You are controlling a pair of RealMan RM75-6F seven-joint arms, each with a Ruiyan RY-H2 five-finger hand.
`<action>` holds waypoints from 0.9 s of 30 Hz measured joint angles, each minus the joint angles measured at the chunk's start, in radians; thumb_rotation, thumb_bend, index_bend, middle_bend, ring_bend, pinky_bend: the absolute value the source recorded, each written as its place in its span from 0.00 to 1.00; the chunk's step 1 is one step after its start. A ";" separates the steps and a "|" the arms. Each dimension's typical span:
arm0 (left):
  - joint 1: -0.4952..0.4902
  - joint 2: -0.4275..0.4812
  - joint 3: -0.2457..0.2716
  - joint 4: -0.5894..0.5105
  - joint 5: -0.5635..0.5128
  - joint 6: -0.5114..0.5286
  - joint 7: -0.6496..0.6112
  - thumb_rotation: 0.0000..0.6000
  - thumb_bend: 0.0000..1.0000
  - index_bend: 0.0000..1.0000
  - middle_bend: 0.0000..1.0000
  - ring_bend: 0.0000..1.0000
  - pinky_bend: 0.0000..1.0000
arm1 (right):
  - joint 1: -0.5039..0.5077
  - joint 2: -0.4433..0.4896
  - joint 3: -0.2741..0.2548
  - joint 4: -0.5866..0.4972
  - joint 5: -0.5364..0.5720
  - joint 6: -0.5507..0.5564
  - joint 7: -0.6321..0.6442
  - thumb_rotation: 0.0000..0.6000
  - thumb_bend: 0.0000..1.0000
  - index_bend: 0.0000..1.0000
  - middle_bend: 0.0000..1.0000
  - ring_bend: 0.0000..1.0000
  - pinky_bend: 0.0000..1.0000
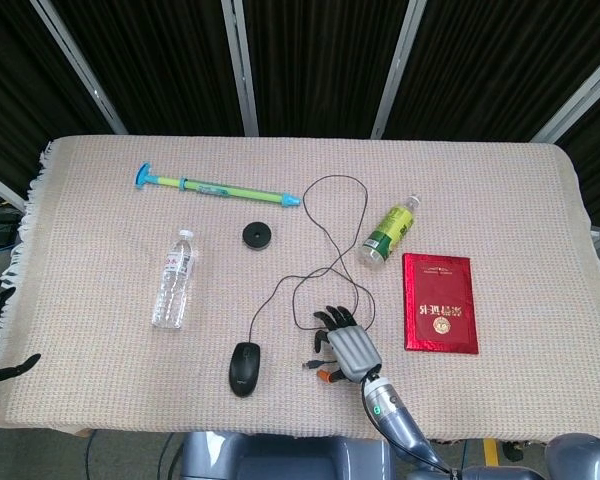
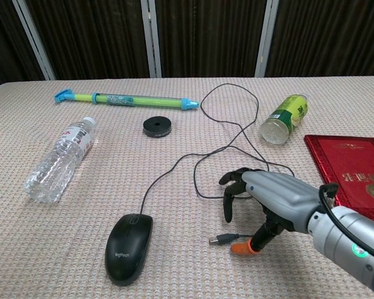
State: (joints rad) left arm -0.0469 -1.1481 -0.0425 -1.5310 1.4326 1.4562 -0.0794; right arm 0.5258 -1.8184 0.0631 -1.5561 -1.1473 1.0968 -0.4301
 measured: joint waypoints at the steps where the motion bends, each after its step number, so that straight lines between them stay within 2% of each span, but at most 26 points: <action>1: 0.000 0.000 0.000 -0.001 -0.001 0.000 0.000 1.00 0.10 0.09 0.00 0.00 0.00 | -0.001 -0.002 0.000 0.003 0.000 -0.001 0.001 1.00 0.13 0.52 0.12 0.00 0.00; 7: 0.000 0.001 0.000 -0.005 -0.001 -0.003 -0.001 1.00 0.10 0.09 0.00 0.00 0.00 | -0.008 -0.015 -0.003 0.019 0.003 -0.007 0.011 1.00 0.14 0.52 0.13 0.00 0.00; 21: -0.001 0.005 -0.003 -0.010 -0.012 -0.010 -0.009 1.00 0.10 0.10 0.00 0.00 0.00 | -0.014 -0.046 0.002 0.041 0.000 -0.014 0.016 1.00 0.31 0.56 0.15 0.00 0.00; 27: -0.001 0.006 -0.004 -0.012 -0.015 -0.012 -0.010 1.00 0.10 0.10 0.00 0.00 0.00 | -0.019 -0.054 0.000 0.048 -0.001 -0.017 0.017 1.00 0.34 0.57 0.15 0.00 0.00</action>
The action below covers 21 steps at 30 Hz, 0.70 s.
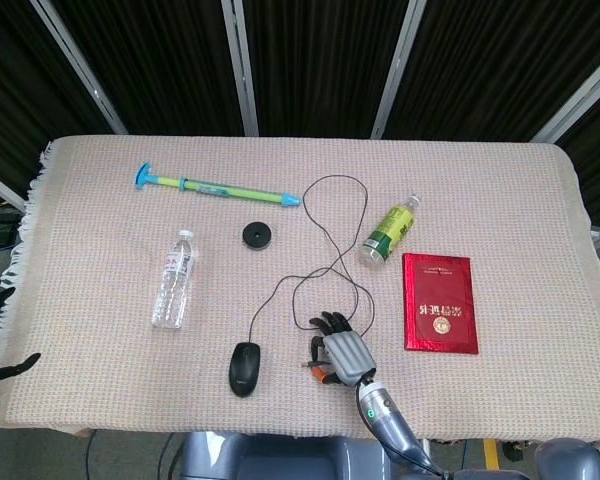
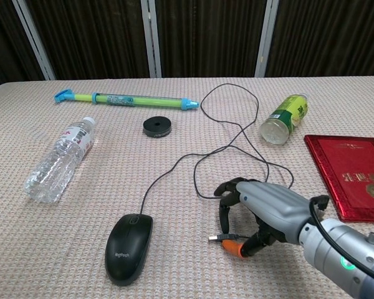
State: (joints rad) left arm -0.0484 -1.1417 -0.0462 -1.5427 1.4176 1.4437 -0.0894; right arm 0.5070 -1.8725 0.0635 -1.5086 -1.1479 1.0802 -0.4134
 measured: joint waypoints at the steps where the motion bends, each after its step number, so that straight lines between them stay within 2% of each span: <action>1: 0.000 0.000 0.000 0.000 0.000 0.000 0.000 1.00 0.10 0.10 0.00 0.00 0.00 | -0.001 0.000 0.000 0.000 0.000 0.000 -0.001 1.00 0.34 0.57 0.15 0.00 0.00; 13: 0.001 0.002 0.000 -0.006 -0.002 -0.002 -0.006 1.00 0.10 0.10 0.00 0.00 0.00 | -0.012 0.022 0.017 -0.033 -0.033 0.026 0.037 1.00 0.35 0.59 0.17 0.00 0.00; 21: 0.003 0.005 0.001 -0.015 -0.006 -0.003 -0.006 1.00 0.10 0.10 0.00 0.00 0.00 | -0.041 0.040 0.090 -0.051 -0.133 0.144 0.251 1.00 0.34 0.60 0.18 0.00 0.00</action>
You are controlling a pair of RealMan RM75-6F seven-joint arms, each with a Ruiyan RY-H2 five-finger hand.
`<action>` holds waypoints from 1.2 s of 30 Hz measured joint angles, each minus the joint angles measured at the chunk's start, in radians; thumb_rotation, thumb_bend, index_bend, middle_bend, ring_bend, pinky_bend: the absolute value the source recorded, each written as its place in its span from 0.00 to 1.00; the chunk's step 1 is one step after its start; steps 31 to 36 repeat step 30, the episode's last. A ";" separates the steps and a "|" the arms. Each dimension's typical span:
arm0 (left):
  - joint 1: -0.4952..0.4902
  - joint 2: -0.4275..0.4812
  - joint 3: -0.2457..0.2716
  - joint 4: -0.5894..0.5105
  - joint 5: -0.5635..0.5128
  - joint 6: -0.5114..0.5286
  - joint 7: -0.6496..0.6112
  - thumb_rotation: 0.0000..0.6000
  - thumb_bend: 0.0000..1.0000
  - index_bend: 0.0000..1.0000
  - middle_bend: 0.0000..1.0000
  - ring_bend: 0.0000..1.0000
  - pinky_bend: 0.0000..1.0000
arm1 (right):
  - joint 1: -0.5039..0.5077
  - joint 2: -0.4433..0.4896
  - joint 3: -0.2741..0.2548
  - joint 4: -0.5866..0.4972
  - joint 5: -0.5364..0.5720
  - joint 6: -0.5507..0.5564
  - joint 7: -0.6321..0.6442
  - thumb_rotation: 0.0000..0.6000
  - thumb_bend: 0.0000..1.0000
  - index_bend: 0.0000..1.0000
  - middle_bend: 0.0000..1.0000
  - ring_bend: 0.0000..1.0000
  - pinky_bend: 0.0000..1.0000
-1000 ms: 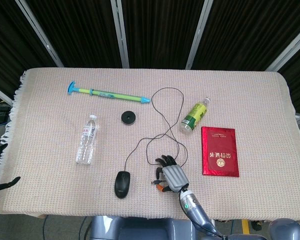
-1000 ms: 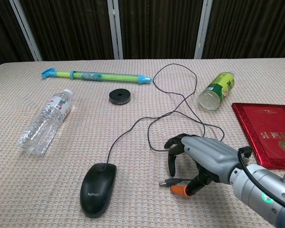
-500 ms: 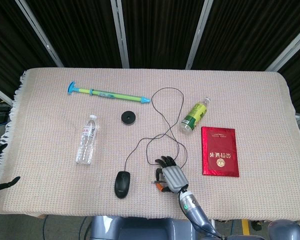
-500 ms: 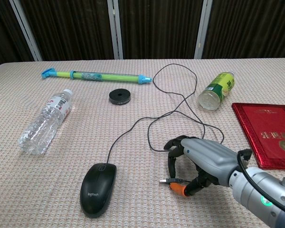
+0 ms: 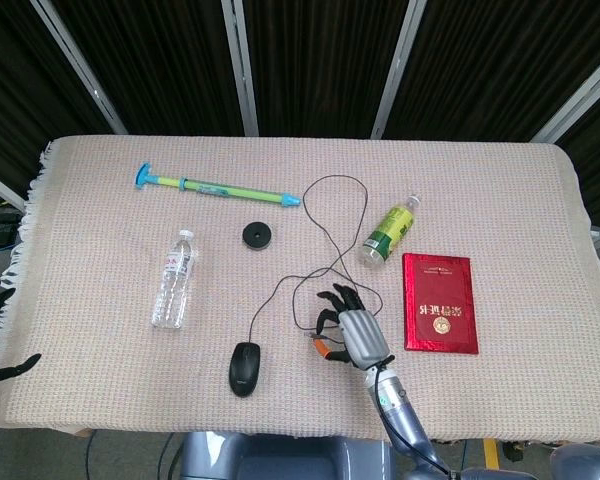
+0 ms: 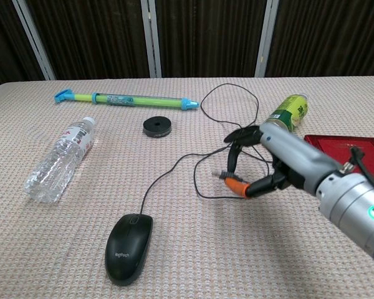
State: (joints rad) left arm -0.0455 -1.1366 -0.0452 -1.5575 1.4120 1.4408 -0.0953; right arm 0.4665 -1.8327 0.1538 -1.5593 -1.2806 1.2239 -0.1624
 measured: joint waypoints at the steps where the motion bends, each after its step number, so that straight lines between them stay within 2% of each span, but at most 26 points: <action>1: 0.000 0.000 0.000 -0.001 -0.001 -0.001 0.000 1.00 0.10 0.11 0.00 0.00 0.00 | -0.005 0.001 0.009 0.001 -0.012 0.017 0.032 1.00 0.35 0.61 0.18 0.00 0.00; 8: 0.001 0.000 -0.001 -0.009 -0.007 -0.003 0.007 1.00 0.10 0.11 0.00 0.00 0.00 | -0.058 -0.023 0.060 0.054 -0.100 0.180 0.329 1.00 0.34 0.63 0.18 0.00 0.00; 13: 0.001 -0.004 0.002 -0.014 -0.003 -0.002 0.016 1.00 0.10 0.11 0.00 0.00 0.00 | -0.108 -0.084 0.073 0.169 -0.145 0.305 0.502 1.00 0.34 0.63 0.18 0.00 0.00; 17: 0.000 -0.006 0.000 -0.012 -0.011 -0.006 0.018 1.00 0.10 0.11 0.00 0.00 0.00 | -0.140 -0.135 0.072 0.246 -0.167 0.369 0.591 1.00 0.35 0.63 0.18 0.00 0.00; 22: 0.002 -0.007 -0.003 -0.011 -0.016 -0.003 0.019 1.00 0.10 0.12 0.00 0.00 0.00 | -0.168 -0.185 0.052 0.308 -0.204 0.418 0.648 1.00 0.35 0.63 0.18 0.00 0.00; 30: 0.008 0.000 -0.003 -0.011 -0.025 -0.004 0.003 1.00 0.10 0.12 0.00 0.00 0.00 | -0.185 -0.223 0.002 0.335 -0.261 0.449 0.656 1.00 0.35 0.63 0.18 0.00 0.00; 36: 0.008 0.000 -0.003 -0.011 -0.025 -0.004 0.003 1.00 0.10 0.12 0.00 0.00 0.00 | -0.185 -0.223 0.002 0.335 -0.261 0.449 0.656 1.00 0.35 0.63 0.18 0.00 0.00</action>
